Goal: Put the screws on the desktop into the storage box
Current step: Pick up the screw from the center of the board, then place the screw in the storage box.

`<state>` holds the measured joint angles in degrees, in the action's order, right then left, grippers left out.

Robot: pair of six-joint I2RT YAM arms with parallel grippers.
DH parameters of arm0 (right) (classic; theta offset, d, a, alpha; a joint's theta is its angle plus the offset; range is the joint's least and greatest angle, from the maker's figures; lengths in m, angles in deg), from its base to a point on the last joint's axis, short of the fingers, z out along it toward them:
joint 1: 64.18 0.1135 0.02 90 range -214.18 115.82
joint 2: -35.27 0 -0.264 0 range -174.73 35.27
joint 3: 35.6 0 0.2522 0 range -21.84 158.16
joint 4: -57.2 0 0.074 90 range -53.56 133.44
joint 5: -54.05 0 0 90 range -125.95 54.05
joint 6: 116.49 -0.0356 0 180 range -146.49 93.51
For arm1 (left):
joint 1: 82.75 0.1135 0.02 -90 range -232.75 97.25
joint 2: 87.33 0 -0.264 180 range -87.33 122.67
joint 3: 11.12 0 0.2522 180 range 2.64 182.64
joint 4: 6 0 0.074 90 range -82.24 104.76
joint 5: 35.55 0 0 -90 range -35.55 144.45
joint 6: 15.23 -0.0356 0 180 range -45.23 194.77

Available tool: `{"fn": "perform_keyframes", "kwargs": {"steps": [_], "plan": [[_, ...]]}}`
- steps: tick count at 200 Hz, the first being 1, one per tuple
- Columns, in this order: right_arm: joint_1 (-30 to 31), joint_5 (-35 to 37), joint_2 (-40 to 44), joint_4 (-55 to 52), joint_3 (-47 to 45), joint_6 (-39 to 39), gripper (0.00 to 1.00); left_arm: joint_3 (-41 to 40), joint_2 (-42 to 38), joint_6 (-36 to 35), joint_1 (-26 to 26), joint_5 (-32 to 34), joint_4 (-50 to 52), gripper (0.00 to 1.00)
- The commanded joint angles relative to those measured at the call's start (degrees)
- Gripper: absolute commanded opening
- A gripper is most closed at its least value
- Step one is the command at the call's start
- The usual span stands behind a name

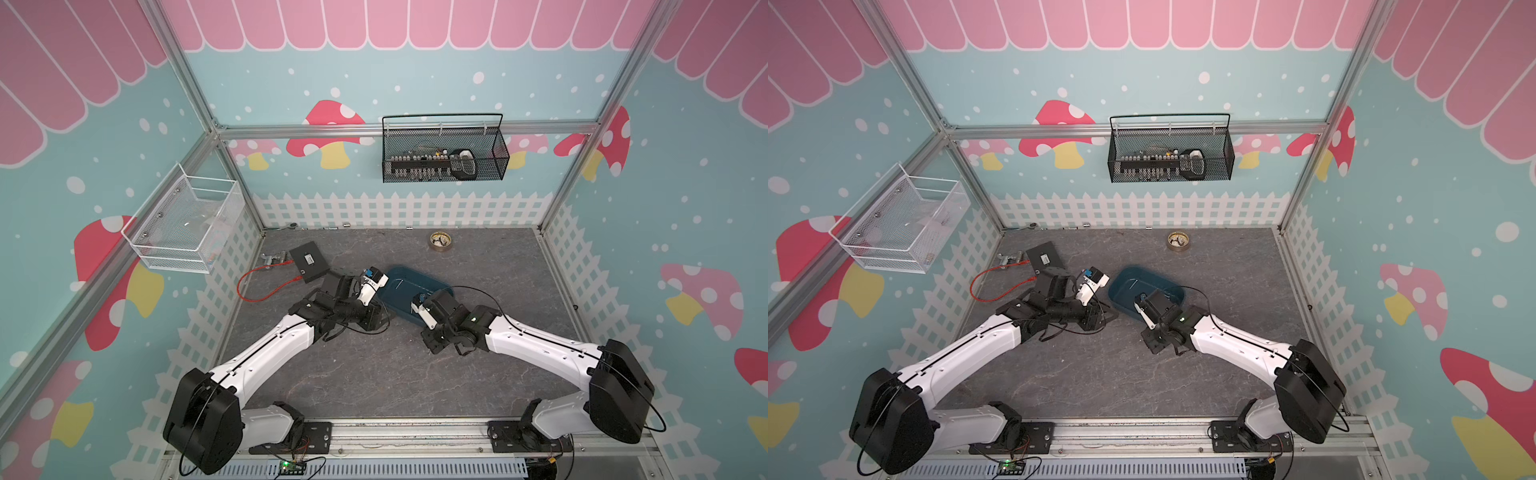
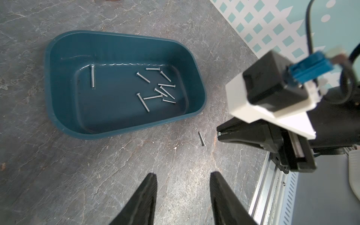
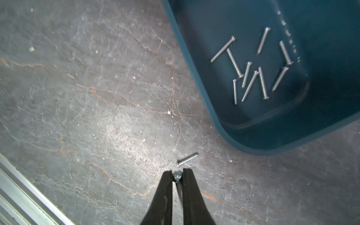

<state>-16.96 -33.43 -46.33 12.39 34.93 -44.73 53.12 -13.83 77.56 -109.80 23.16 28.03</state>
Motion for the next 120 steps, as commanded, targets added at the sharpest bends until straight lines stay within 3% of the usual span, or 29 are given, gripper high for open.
{"fn": "perform_keyframes", "kwargs": {"steps": [1, 54, 95, 120], "plan": [[-2.29, 1.14, -1.07, 0.46, 3.12, 2.25, 0.13, 0.15, 0.88, 0.36, 0.42, -0.26, -0.49, 0.50], [-7.49, 0.95, -5.39, 3.70, 6.15, 5.52, 0.18, 0.38, 0.60, 0.64, 0.42, 0.62, -0.40, 0.64], [-9.67, 0.73, -7.48, 5.86, 7.44, 6.70, 0.28, 0.22, -0.18, 1.90, 0.34, 3.06, -0.38, 0.99], [-10.35, 0.99, -6.83, 5.84, 8.17, 7.14, 0.37, 0.08, -1.45, 3.00, 0.33, 4.74, -0.45, 0.99]]}}
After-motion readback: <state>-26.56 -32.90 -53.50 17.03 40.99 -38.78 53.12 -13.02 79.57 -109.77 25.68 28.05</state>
